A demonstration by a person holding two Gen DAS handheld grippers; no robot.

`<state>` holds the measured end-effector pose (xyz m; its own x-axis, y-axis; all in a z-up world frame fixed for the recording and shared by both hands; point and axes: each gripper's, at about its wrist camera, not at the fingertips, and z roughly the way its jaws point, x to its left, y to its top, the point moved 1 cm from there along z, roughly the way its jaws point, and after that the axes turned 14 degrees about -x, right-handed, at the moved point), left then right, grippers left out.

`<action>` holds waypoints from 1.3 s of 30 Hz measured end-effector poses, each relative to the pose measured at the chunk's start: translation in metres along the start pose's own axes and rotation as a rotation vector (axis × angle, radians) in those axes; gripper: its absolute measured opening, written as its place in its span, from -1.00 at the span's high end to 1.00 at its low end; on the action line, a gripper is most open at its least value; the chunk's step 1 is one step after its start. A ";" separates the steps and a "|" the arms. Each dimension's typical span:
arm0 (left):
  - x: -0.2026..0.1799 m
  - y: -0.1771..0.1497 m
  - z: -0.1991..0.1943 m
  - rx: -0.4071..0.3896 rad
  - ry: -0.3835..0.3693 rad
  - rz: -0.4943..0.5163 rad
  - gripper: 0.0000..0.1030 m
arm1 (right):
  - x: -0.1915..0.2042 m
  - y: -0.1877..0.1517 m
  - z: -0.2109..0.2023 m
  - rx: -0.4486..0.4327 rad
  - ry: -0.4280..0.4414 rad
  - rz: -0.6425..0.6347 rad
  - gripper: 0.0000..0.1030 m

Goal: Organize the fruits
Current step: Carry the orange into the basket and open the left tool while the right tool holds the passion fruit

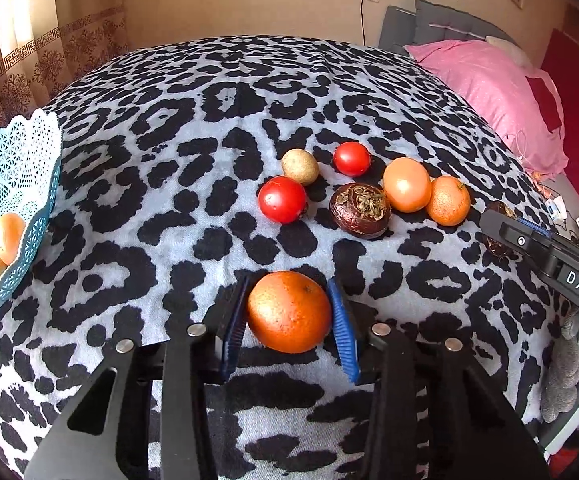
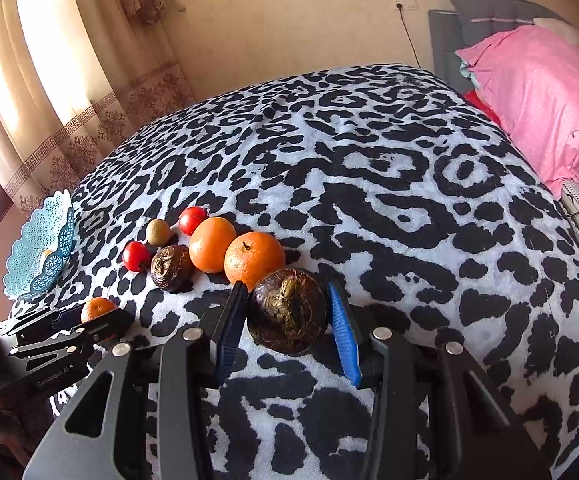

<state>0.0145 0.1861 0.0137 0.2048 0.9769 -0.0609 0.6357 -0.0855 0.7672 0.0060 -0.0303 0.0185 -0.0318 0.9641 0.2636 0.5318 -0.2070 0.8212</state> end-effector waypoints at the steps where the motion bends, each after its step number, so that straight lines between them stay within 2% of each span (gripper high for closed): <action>1: 0.000 -0.001 -0.001 -0.001 -0.003 -0.002 0.22 | 0.000 0.000 -0.001 -0.002 -0.001 -0.001 0.19; 12: 0.017 0.004 -0.021 -0.044 0.000 -0.048 0.22 | 0.005 0.003 -0.007 -0.015 -0.005 -0.010 0.19; 22: 0.055 0.014 -0.038 -0.096 0.054 -0.109 0.22 | 0.025 0.008 -0.010 -0.023 0.005 -0.042 0.19; 31: 0.105 0.022 -0.056 -0.147 0.134 -0.175 0.22 | 0.052 0.010 -0.007 -0.017 0.035 -0.081 0.19; 39: 0.161 0.027 -0.072 -0.192 0.243 -0.226 0.22 | 0.079 0.009 0.001 0.000 0.065 -0.110 0.19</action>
<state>0.0110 0.3552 0.0711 -0.1218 0.9868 -0.1068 0.4889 0.1533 0.8588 0.0095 0.0439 0.0459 -0.1451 0.9682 0.2039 0.5219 -0.1002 0.8471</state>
